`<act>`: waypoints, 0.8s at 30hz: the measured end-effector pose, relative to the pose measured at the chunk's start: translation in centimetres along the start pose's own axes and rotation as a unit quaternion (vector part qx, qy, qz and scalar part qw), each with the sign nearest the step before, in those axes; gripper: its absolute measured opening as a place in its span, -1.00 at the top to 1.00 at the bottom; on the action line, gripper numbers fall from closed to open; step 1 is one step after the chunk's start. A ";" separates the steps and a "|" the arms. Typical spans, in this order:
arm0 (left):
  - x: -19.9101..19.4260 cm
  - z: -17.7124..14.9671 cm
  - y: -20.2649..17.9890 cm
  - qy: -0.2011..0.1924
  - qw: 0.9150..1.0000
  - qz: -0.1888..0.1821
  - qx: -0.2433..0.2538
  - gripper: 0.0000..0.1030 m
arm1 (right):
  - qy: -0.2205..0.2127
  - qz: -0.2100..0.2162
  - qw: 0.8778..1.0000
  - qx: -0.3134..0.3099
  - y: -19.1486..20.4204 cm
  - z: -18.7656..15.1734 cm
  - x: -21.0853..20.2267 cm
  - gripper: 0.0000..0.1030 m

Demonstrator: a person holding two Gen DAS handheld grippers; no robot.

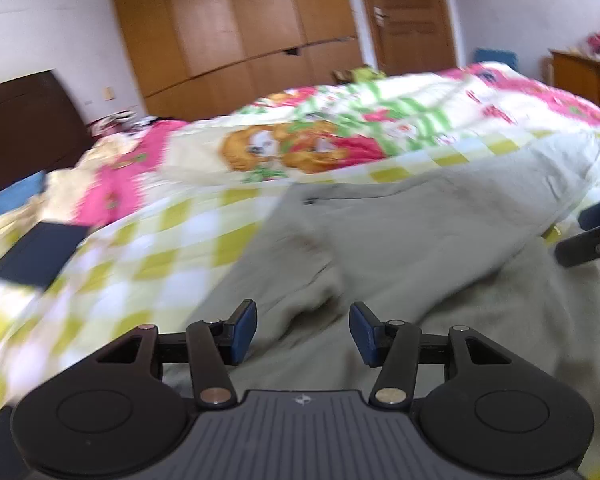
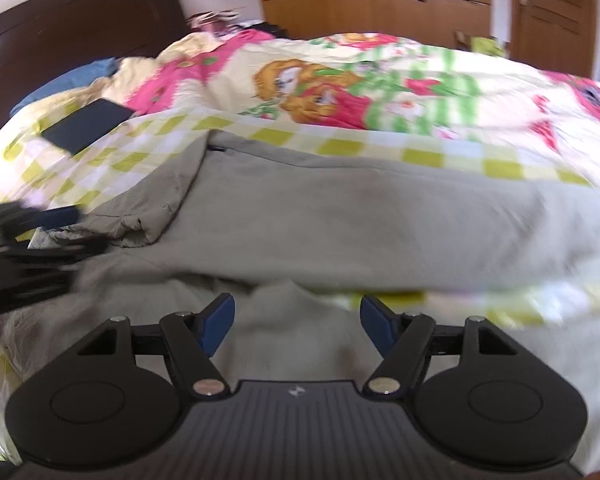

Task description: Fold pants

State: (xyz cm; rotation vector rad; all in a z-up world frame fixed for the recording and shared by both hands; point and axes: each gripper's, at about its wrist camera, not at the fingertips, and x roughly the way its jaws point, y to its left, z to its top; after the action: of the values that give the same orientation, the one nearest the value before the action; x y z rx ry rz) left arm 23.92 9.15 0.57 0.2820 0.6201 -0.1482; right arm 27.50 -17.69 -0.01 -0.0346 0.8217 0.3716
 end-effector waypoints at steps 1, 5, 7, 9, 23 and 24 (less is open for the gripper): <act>1.6 0.5 -0.5 0.004 1.000 -0.005 0.006 -0.25 | 0.004 0.002 1.000 -0.006 0.1 0.3 0.4 -0.38; 6.7 1.5 -1.4 0.042 0.998 0.029 0.033 -0.24 | 0.030 0.008 0.999 -0.015 -0.6 1.4 2.8 -0.38; 7.9 1.6 -0.5 0.062 0.997 0.036 0.033 0.03 | 0.038 0.009 0.999 -0.026 -0.9 2.0 3.7 -0.38; 7.8 1.6 0.4 0.072 0.996 0.032 0.031 0.34 | 0.038 0.008 0.998 -0.042 -0.8 2.8 4.5 -0.38; 0.5 3.1 9.2 0.056 0.998 0.021 -0.028 0.52 | 0.038 -0.046 0.940 -0.336 1.6 12.1 15.2 -0.63; -0.2 3.1 9.5 0.052 0.998 0.018 -0.027 0.52 | 0.046 -0.043 0.938 -0.342 1.5 12.3 15.8 -0.63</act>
State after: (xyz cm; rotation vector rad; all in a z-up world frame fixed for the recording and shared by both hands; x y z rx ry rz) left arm 27.54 17.25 5.12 0.2499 0.7208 -0.0818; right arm 45.45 -9.26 -2.83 -0.7399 0.7457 0.5628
